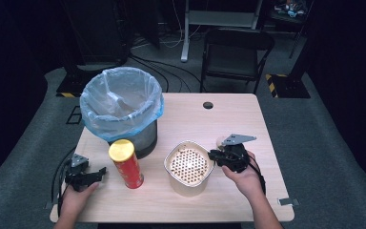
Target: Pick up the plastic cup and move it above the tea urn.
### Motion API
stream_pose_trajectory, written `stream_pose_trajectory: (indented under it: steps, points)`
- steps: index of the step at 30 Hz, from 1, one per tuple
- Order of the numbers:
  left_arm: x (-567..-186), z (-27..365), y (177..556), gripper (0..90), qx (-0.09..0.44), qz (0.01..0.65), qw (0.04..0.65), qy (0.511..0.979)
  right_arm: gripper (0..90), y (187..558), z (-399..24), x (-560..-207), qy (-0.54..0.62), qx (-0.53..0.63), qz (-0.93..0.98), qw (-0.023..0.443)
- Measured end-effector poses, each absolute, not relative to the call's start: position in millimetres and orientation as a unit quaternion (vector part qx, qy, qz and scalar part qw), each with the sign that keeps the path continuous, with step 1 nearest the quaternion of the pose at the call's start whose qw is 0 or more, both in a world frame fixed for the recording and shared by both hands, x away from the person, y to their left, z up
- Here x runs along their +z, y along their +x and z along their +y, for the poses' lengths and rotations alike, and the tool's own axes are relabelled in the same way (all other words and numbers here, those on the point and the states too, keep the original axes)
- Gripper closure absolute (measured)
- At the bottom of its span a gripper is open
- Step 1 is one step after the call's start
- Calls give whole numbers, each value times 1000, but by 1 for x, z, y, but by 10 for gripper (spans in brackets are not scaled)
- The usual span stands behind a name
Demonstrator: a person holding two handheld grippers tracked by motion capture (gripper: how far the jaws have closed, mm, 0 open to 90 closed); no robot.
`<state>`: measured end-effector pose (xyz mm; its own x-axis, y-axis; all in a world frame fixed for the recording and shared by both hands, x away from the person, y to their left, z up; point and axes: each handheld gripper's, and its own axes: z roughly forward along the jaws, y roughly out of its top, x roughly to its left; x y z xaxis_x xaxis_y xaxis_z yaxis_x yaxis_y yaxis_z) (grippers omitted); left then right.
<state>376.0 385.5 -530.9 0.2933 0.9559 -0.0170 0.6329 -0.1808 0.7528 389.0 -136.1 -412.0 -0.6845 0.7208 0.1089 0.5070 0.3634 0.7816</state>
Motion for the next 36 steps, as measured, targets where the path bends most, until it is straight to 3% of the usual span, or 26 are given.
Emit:
stream_pose_trajectory:
  steps: [9, 14, 22, 36]
  points:
    - [-531, 386, 377, 184, 241, 543, 337, 731, 801, 382, -139, -409, 363, 412, 829, 105]
    - [-531, 385, 377, 184, 241, 544, 337, 730, 615, 379, -148, -396, 379, 441, 804, 122]
    - [-531, 385, 377, 185, 240, 544, 338, 730, 389, 385, -173, -397, 425, 429, 770, 207]
    - [-531, 386, 377, 185, 239, 543, 336, 731, 170, 408, -173, -446, 453, 382, 770, 234]
